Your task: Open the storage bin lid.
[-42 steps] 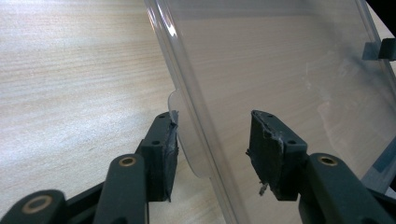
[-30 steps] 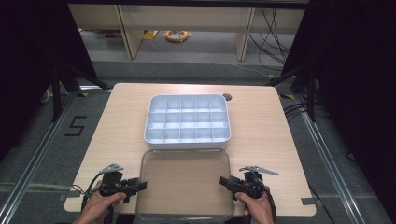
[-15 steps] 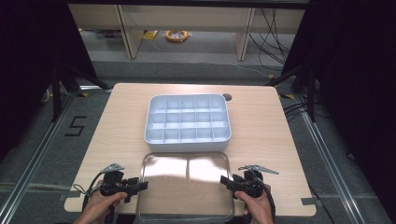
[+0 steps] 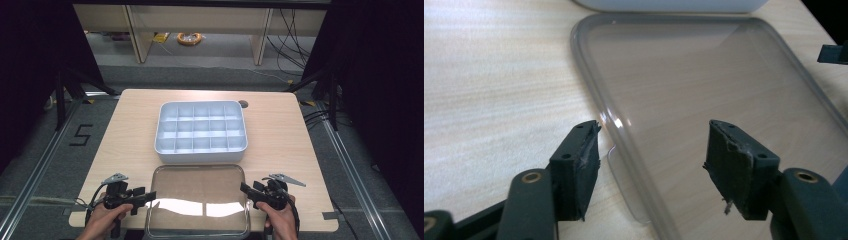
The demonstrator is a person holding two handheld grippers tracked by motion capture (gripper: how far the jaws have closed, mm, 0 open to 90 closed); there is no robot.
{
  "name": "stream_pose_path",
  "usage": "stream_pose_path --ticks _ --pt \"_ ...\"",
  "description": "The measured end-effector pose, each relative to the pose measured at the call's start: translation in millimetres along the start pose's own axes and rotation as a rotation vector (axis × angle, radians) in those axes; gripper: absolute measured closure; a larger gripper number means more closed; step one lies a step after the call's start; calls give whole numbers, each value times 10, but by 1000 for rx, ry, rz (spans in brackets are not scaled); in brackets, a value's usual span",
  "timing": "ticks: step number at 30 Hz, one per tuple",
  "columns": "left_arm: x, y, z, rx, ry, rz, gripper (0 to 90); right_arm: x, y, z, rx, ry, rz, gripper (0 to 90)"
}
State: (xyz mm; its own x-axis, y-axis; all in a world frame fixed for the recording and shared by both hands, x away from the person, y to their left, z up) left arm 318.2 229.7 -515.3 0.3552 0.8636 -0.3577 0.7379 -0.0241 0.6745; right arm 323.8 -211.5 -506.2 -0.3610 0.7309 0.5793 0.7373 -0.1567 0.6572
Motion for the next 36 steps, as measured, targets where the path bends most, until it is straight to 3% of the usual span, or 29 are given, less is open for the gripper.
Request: stream_pose_path --ticks 2,4,6,7,8,9,11,12,15,18,19,20,22,24,29,31,32,36 --pt "-11 10 -9 -15 -12 3 344 -39 23 -10 -26 -11 -74 372" --pt "-26 18 -17 -26 -16 15 317 -35 53 -51 -42 -26 -113 353" --pt "-28 20 -21 -32 -19 21 309 -26 57 -60 -43 -41 -115 348" --pt "-31 22 -22 -36 -22 16 297 1 62 -73 -55 -42 -94 335" --pt "-32 27 -27 -37 -26 17 290 -2 66 -72 -67 -40 -104 324" --pt "-33 32 -30 -40 -27 22 278 -30 83 -81 -62 -44 -155 315" --pt "-42 40 -29 -45 -31 27 267 3 71 -85 -57 -53 -151 309" --pt "-55 47 -29 -50 -37 28 262 -10 75 -86 -68 -42 -186 304" --pt "-60 49 -37 -56 -37 51 247 20 71 -96 -53 -48 -218 294" --pt "-70 47 -42 -57 -49 51 225 53 56 -105 -45 -40 -205 286" --pt "-73 46 -43 -56 -52 55 221 42 56 -96 -52 -44 -230 285" --pt "-78 43 -42 -55 -56 58 216 56 54 -91 -45 -38 -214 283" --pt "-92 36 -48 -53 -61 67 206 61 49 -88 -30 -18 -227 280" --pt "-103 33 -55 -58 -68 72 201 58 44 -78 -32 -33 -240 280" --pt "-102 17 -76 -62 -70 82 195 73 42 -84 -22 -39 -227 280" --pt "-96 4 -95 -61 -70 87 193 110 25 -86 -24 -36 -184 280" --pt "-98 0 -101 -62 -69 87 193 89 24 -92 -31 -29 -223 277" --pt "-95 -14 -131 -60 -68 108 192 125 -8 -113 -8 -36 -227 274"
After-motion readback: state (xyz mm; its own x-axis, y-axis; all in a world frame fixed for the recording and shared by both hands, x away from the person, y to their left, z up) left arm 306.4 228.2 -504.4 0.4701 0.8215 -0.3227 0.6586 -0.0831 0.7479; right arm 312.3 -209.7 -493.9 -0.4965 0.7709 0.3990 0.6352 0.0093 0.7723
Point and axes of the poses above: each handheld gripper's, and its own axes: z roughly forward along the jaws, y roughly out of its top, x roughly to its left, the point moved 1 cm from there along z, roughly forward along the jaws, and after that the axes turned 9 degrees about y, right-handed, at the moved point
